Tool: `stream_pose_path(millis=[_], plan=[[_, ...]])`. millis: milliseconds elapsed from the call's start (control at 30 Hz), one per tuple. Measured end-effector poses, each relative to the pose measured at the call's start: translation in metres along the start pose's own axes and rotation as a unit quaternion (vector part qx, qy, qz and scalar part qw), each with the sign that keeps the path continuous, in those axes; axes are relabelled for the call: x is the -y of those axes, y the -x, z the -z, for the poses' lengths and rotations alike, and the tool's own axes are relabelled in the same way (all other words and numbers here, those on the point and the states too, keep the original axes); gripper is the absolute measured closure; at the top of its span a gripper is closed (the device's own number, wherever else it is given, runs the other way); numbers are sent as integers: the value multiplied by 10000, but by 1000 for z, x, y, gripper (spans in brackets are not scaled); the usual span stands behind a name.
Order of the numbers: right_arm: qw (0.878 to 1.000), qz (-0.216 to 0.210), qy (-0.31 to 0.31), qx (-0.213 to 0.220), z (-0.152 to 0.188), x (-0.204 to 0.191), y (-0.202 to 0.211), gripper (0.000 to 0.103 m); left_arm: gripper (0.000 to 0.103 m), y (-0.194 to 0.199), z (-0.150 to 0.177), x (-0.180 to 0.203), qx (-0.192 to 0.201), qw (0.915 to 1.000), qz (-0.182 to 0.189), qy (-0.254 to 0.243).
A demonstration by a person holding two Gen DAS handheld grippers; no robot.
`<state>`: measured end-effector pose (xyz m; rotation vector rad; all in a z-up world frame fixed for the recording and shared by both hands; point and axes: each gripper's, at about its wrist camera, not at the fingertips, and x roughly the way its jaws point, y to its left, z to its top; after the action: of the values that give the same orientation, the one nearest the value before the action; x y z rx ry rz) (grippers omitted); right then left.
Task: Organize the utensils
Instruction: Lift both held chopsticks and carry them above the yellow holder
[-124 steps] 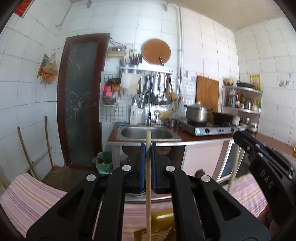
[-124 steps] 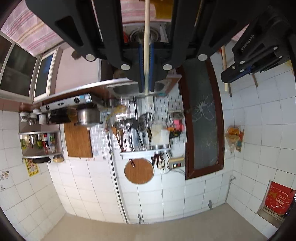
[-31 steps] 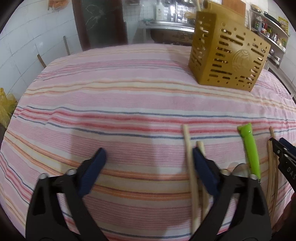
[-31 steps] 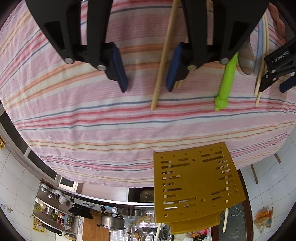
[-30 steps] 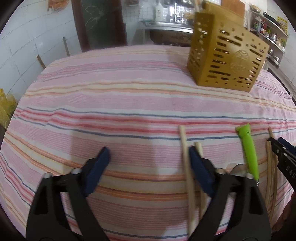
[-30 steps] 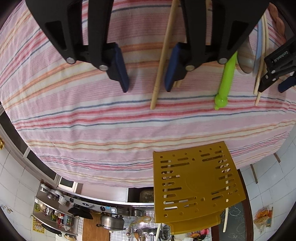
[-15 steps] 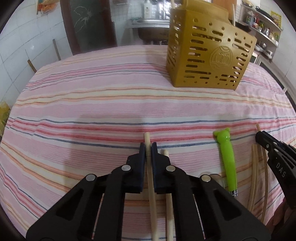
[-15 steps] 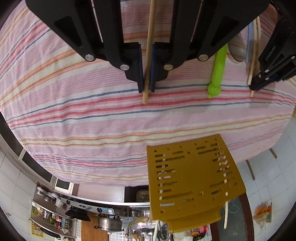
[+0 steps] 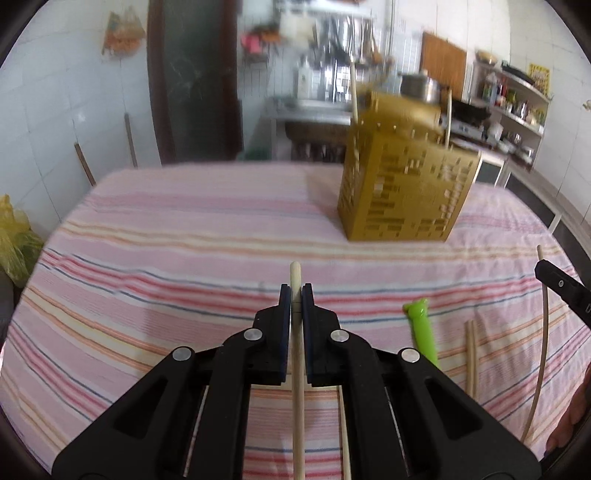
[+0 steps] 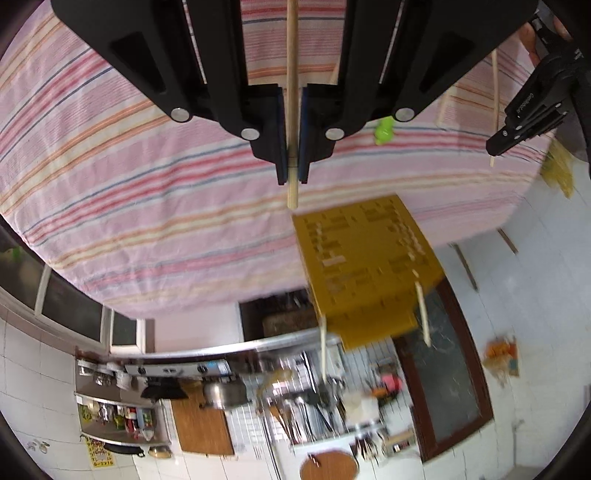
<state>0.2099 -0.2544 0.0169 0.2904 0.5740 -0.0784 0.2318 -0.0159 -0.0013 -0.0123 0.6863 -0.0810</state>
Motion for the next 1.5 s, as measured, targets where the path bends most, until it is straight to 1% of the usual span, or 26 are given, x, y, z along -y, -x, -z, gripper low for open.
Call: stream_pose_path(millis=[100,200,267,333,400,467,533,600,633,667,767,833,900,933,967,1000,1033,1067,1133,1167,1233,1400,1467,1500], plan=[[9995,-34,118,289,-3,-2,17,97,98,23,-2,-3,363,9993,-49,12],[9976,-51,288,629,-4,-5,37,97,98,44,-3,-9,639,9979,-32,32],[9968,-96,331,719,-4,-6,43,97,98,58,0,-10,812,9967,-29,-6],[9964,-152,338,757,-3,-6,48,97,98,63,1,-11,855,9963,-10,-46],[9966,-176,365,716,-2,-6,47,97,98,60,1,-10,713,9974,18,-96],[9965,-115,432,702,0,-6,45,97,98,48,0,-11,544,9985,47,-34],[9972,-78,432,609,2,-5,38,97,98,28,1,-12,178,9996,232,38],[9980,-57,350,529,4,0,31,97,99,9,2,-18,-131,9989,407,212],[9980,-39,339,530,5,2,30,97,103,4,3,-20,-164,9986,412,281],[9980,-22,335,534,5,3,29,97,103,1,3,-22,-140,9989,348,287],[9981,2,324,516,3,5,25,97,103,2,0,-21,-75,9991,344,249],[9983,-16,330,477,2,5,22,97,103,2,-3,-21,-40,9993,279,235],[9984,-11,348,441,3,3,20,97,103,-3,-6,-22,-175,9996,152,170],[9985,-5,353,413,4,2,18,97,96,-10,-6,-23,-315,9994,96,135],[9987,12,358,358,4,2,15,97,82,-19,-5,-24,-482,9988,22,91],[9989,31,360,296,5,2,11,97,74,-24,-3,-26,-554,9984,-77,79],[9990,48,355,257,6,3,9,97,63,-30,-1,-29,-586,9980,-208,65],[9993,91,329,179,7,4,3,97,60,-37,3,-30,-626,9975,-322,14],[9996,127,233,-4,8,6,-8,97,59,-47,8,-29,-780,9963,-346,-78],[9997,126,196,-67,8,6,-12,97,59,-55,12,-27,-921,9950,-351,-145],[9995,178,168,-201,8,5,-23,97,59,-62,15,-23,-999,9940,-379,-254],[9988,256,234,-338,15,3,-35,97,61,-75,15,-13,-1108,9911,-452,-589],[9988,259,212,-369,16,3,-36,97,75,-80,9,-13,-1215,9903,-307,-600],[9988,254,194,-373,16,3,-36,97,80,-81,7,-14,-1241,9902,-273,-581]])
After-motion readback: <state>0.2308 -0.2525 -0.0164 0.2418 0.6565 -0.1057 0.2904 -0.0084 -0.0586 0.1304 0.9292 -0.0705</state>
